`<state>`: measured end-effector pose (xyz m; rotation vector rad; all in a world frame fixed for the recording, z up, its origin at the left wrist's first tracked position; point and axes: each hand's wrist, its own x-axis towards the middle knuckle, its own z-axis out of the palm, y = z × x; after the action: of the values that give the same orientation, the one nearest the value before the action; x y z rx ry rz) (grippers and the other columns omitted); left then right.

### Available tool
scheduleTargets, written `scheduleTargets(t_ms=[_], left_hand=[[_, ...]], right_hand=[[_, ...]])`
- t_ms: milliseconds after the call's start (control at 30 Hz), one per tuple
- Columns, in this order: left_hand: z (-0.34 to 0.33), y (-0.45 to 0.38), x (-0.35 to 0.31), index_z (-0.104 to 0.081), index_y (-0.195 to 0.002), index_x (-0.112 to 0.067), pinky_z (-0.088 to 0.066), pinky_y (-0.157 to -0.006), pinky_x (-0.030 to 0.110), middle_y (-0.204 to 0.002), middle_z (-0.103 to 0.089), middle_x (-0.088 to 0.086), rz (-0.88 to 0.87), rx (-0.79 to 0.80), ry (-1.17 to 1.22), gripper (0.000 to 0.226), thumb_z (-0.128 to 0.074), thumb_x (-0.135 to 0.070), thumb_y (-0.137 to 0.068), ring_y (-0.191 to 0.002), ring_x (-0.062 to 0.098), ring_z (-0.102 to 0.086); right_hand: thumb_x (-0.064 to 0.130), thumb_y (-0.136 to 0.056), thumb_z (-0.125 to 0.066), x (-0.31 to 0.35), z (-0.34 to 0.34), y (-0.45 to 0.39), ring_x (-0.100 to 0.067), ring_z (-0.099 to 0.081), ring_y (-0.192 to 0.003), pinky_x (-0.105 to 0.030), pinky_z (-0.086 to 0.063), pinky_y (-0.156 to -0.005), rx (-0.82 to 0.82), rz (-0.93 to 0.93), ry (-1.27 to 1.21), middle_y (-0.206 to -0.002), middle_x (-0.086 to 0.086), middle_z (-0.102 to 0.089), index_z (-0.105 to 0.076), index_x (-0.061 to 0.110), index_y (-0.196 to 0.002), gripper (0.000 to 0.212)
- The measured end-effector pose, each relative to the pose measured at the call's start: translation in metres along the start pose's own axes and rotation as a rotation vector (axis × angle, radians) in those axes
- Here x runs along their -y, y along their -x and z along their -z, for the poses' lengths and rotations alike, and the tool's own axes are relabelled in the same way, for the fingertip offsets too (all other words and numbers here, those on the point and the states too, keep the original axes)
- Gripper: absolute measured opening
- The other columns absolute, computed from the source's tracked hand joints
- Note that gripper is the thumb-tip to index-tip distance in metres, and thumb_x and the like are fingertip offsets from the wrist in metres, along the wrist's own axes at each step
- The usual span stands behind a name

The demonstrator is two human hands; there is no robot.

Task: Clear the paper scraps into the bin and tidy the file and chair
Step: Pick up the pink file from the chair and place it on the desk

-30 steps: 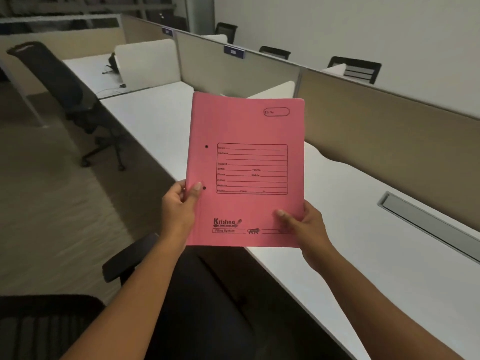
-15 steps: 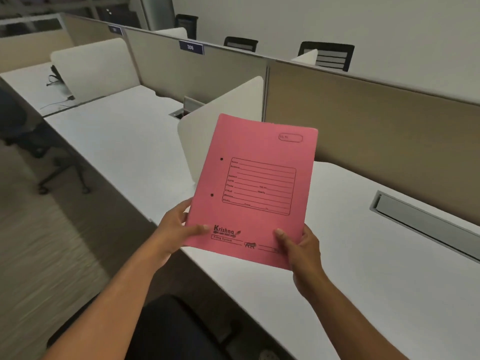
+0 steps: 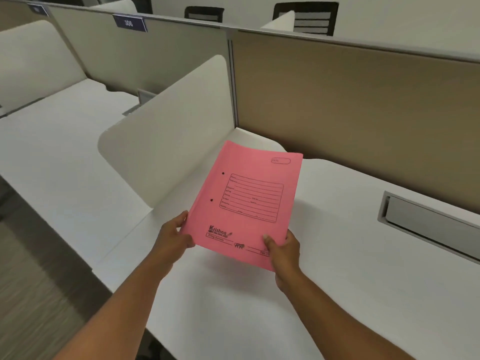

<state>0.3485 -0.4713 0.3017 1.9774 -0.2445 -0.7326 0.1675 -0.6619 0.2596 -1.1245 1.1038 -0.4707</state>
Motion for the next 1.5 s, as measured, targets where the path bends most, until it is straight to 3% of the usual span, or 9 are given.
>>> scheduleTargets(t_ms=[233,500,667,867,933,1067,1167,1267,1500], left_hand=[[-0.026,-0.079,0.01,-0.048,-0.159,-0.013,-0.054,-0.111,0.058,-0.153,-0.06,0.008,0.046,-0.197,-0.031,0.076,-0.06,0.018,-0.09,-0.137,0.035,-0.06],[-0.051,-0.137,0.013,-0.066,-0.142,-0.006,-0.047,-0.1,0.031,-0.137,-0.07,0.014,-0.059,-0.421,-0.215,0.048,-0.05,0.011,-0.1,-0.12,0.029,-0.067],[-0.059,-0.168,0.011,-0.057,-0.152,-0.008,-0.045,-0.121,0.051,-0.153,-0.06,0.013,0.01,-0.418,-0.142,0.054,-0.055,0.01,-0.101,-0.139,0.033,-0.059],[-0.069,-0.211,-0.003,-0.066,-0.141,-0.006,-0.051,-0.104,0.036,-0.139,-0.069,0.01,-0.031,-0.432,-0.071,0.038,-0.054,-0.003,-0.106,-0.126,0.031,-0.065],[-0.067,-0.225,-0.007,-0.063,-0.142,-0.004,-0.048,-0.098,0.035,-0.142,-0.065,0.01,-0.039,-0.383,-0.142,0.037,-0.055,-0.005,-0.106,-0.13,0.033,-0.062],[-0.07,-0.23,0.007,-0.056,-0.151,-0.007,-0.031,-0.127,0.048,-0.166,-0.037,0.02,-0.18,-0.343,-0.635,0.047,-0.055,-0.01,-0.105,-0.158,0.038,-0.026],[-0.088,-0.221,0.021,-0.056,-0.152,-0.018,-0.037,-0.122,0.05,-0.161,-0.047,0.013,-0.336,-0.269,-0.907,0.051,-0.057,-0.04,-0.106,-0.151,0.036,-0.039],[-0.102,-0.223,0.027,-0.044,-0.158,-0.031,-0.034,-0.121,0.058,-0.165,-0.04,0.006,-0.289,-0.181,-1.008,0.076,-0.045,-0.076,-0.097,-0.152,0.034,-0.035],[-0.098,-0.251,0.023,-0.033,-0.164,-0.031,-0.027,-0.126,0.061,-0.171,-0.027,0.012,-0.23,-0.14,-1.048,0.092,-0.038,-0.087,-0.091,-0.157,0.039,-0.024]], right_hand=[[0.008,-0.094,-0.076,-0.006,-0.036,-0.068,-0.028,-0.069,-0.111,-0.042,-0.055,-0.103,-0.047,-0.034,0.062,-0.126,-0.006,-0.074,-0.065,0.013,-0.134,0.042],[0.014,-0.09,-0.082,-0.004,-0.049,-0.131,-0.029,-0.071,-0.109,-0.039,-0.057,-0.099,0.015,-0.039,0.245,-0.123,-0.008,-0.076,-0.069,0.012,-0.128,0.04],[0.014,-0.088,-0.085,0.003,-0.055,-0.16,-0.027,-0.07,-0.1,-0.032,-0.055,-0.088,0.026,-0.028,0.234,-0.119,-0.007,-0.077,-0.069,0.014,-0.119,0.035],[0.016,-0.089,-0.082,0.016,-0.071,-0.196,-0.031,-0.069,-0.114,-0.045,-0.058,-0.102,0.098,-0.023,0.3,-0.123,-0.007,-0.074,-0.065,0.012,-0.129,0.043],[0.018,-0.091,-0.079,0.022,-0.074,-0.207,-0.03,-0.069,-0.113,-0.043,-0.06,-0.097,0.151,-0.024,0.351,-0.125,-0.007,-0.073,-0.063,0.013,-0.131,0.044],[0.05,-0.088,-0.075,0.027,-0.069,-0.214,-0.032,-0.067,-0.11,-0.033,-0.053,-0.077,0.107,0.121,0.87,-0.12,-0.005,-0.062,-0.045,0.01,-0.133,0.068],[0.068,-0.086,-0.068,0.015,-0.059,-0.211,-0.028,-0.052,-0.127,-0.038,-0.05,-0.099,0.041,0.499,1.244,-0.143,-0.01,-0.048,-0.034,0.016,-0.147,0.088],[0.077,-0.089,-0.053,0.003,-0.057,-0.218,-0.035,-0.024,-0.155,-0.053,-0.027,-0.126,0.223,0.59,1.389,-0.171,-0.007,-0.022,-0.023,0.026,-0.162,0.094],[0.08,-0.091,-0.042,0.004,-0.068,-0.246,-0.04,-0.01,-0.161,-0.058,-0.014,-0.129,0.313,0.601,1.415,-0.174,-0.009,-0.017,-0.025,0.024,-0.164,0.093]])
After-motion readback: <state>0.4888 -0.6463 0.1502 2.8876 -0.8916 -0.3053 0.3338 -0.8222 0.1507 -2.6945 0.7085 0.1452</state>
